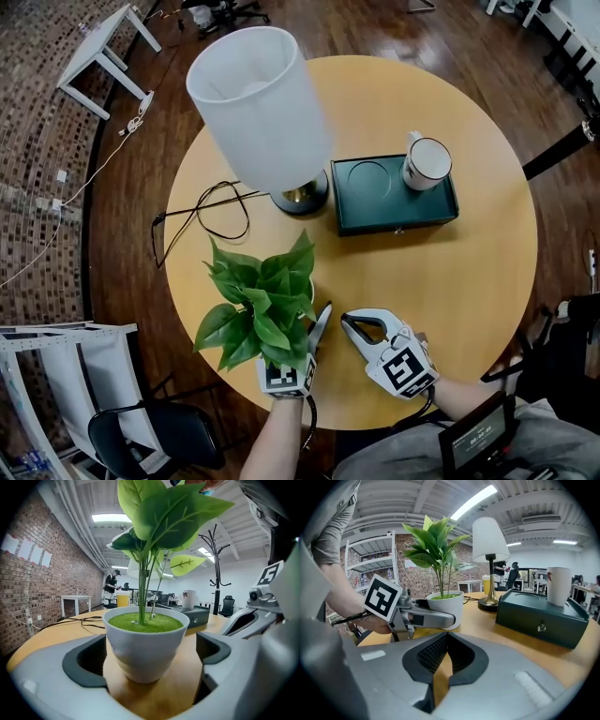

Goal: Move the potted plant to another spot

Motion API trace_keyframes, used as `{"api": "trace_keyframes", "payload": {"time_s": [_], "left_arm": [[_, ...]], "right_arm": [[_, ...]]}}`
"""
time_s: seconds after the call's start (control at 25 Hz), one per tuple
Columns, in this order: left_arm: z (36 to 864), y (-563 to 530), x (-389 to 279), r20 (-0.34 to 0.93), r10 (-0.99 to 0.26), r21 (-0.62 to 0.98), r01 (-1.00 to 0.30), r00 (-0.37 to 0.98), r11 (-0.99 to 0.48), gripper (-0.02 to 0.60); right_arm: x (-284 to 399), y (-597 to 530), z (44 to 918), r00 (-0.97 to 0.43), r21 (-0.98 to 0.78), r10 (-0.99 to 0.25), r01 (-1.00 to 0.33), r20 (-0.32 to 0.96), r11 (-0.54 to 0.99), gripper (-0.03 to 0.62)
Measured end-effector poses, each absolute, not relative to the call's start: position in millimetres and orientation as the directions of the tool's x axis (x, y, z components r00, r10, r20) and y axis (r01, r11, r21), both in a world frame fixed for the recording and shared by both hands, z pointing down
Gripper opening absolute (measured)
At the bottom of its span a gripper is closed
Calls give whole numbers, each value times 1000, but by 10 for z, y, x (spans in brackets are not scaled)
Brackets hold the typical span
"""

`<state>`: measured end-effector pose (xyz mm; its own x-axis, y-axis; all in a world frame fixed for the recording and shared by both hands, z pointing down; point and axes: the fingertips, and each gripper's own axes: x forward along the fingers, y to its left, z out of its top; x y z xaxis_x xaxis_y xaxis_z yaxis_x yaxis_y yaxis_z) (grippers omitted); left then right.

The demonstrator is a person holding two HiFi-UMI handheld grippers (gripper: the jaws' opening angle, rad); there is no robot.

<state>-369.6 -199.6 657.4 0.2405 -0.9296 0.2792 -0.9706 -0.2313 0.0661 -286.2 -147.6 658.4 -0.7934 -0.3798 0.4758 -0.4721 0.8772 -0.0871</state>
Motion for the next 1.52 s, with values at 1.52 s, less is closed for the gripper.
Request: {"api": "trace_keyframes", "payload": {"time_s": [1.52], "left_arm": [[6450,-2045,-3768,240,-941,103,-970,237,-218,489]], "right_arm": [[-2577,-1545,6324,-754,-8,-455,-521,474,854,9]]}}
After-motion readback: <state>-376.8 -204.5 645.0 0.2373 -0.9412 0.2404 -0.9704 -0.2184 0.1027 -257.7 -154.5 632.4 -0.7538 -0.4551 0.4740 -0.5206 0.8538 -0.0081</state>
